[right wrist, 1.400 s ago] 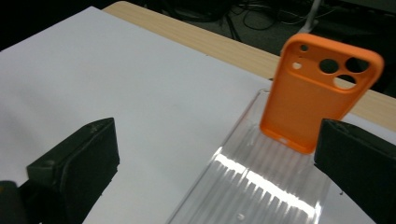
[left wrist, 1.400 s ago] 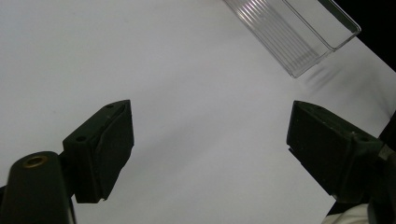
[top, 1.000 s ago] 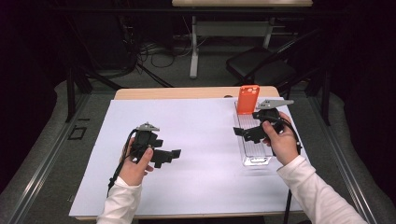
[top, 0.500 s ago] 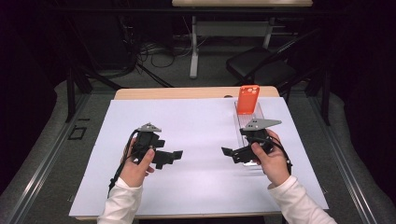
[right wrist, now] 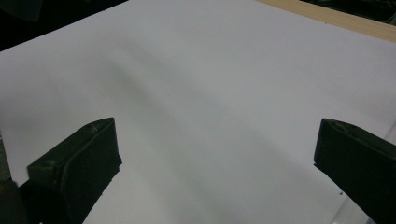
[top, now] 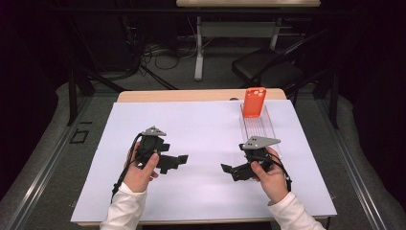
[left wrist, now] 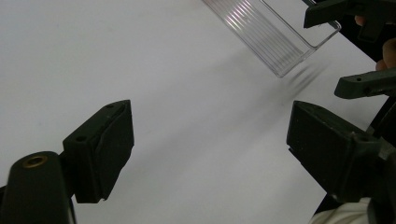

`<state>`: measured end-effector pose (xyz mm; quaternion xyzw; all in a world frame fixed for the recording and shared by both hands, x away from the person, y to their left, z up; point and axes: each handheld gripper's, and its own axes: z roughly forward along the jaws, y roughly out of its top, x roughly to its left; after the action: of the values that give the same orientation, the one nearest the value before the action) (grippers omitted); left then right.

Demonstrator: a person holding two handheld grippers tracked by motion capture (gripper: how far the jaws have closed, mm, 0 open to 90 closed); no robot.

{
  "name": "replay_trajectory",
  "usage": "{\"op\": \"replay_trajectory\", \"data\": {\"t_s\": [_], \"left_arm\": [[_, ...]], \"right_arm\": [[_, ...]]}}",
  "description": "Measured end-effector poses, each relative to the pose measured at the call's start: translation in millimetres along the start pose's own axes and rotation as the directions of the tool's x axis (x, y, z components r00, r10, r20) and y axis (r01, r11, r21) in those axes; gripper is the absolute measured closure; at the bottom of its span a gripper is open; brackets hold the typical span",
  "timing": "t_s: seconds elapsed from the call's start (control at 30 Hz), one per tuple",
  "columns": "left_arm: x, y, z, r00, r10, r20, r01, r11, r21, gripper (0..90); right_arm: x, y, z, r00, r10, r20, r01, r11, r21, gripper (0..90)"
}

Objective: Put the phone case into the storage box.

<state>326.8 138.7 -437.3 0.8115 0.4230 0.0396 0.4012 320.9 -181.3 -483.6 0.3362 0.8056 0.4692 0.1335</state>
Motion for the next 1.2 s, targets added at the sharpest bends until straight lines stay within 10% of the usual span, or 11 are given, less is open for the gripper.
{"op": "replay_trajectory", "data": {"t_s": [1.2], "left_arm": [[3.2, -2.5, -1.5, 0.9999, -0.005, -0.011, 0.005, 1.0000, -0.003, 15.5]], "right_arm": [[15.9, -34.3, 24.3, 0.9986, -0.013, -0.051, 0.013, 1.000, 0.002, 0.1]]}}
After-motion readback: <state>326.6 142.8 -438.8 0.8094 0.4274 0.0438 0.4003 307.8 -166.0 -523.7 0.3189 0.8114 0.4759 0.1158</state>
